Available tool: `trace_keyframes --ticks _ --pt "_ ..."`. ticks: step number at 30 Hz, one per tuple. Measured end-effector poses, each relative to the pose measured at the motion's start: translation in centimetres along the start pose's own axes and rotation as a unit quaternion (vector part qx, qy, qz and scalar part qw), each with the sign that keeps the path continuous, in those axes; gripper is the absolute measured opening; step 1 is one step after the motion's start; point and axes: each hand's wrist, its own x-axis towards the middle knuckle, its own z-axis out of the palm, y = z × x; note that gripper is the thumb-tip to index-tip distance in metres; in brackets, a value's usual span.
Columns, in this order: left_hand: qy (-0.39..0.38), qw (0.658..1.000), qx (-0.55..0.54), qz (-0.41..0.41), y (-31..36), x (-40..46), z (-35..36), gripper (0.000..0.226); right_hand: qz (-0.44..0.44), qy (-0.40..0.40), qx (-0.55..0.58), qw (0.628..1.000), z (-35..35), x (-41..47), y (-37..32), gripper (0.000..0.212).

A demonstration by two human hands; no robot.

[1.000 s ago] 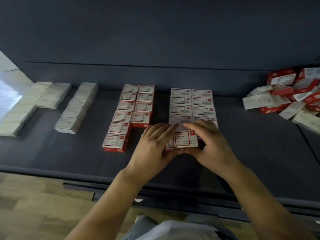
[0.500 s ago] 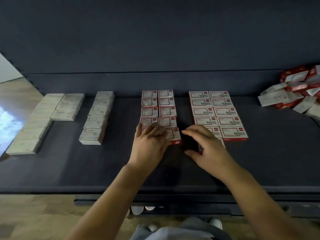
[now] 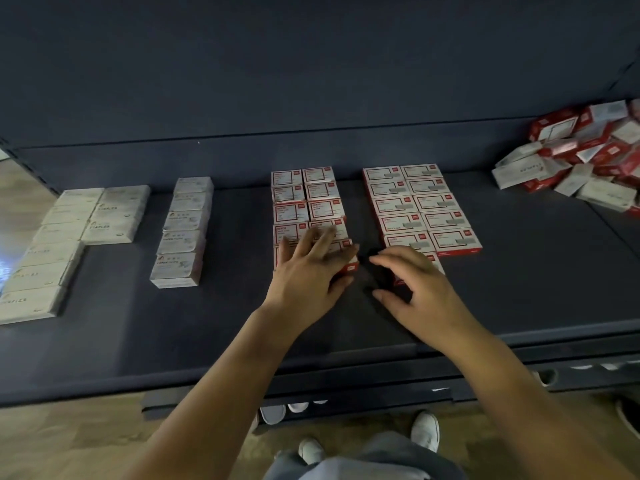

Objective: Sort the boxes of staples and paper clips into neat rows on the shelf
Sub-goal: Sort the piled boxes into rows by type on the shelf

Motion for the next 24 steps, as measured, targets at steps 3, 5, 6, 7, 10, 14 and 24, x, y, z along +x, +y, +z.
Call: trace_keyframes --ticks 3,5,6,7,10,14,24 --pt "0.034 0.999 -0.026 -0.002 0.2 0.0 0.1 0.041 -0.001 0.005 0.000 1.000 0.1 0.1 -0.3 0.044" --pt "0.044 0.998 -0.033 -0.007 0.2 0.2 0.2 0.038 -0.003 0.010 0.000 1.000 0.1 0.0 -0.4 0.044" --pt "0.045 0.998 -0.033 -0.008 0.3 0.2 0.1 0.038 -0.003 0.011 0.001 1.000 0.0 0.0 -0.3 0.043" --pt "0.049 0.998 -0.032 -0.009 0.3 0.2 0.0 0.038 -0.002 0.014 0.001 1.000 0.0 -0.1 -0.1 0.043" --pt "0.021 0.999 -0.024 -0.020 0.5 0.1 -0.5 0.043 -0.002 0.034 -0.006 0.999 -0.4 -0.5 0.6 0.041" --pt "-0.036 0.999 -0.013 -0.017 1.4 0.1 -1.0 0.056 -0.016 0.085 -0.028 0.996 -1.5 -1.1 2.1 0.039" --pt "0.056 0.997 -0.038 0.037 8.4 3.3 -0.3 0.057 -0.009 0.109 -0.068 0.992 -6.1 -2.6 9.1 0.037"
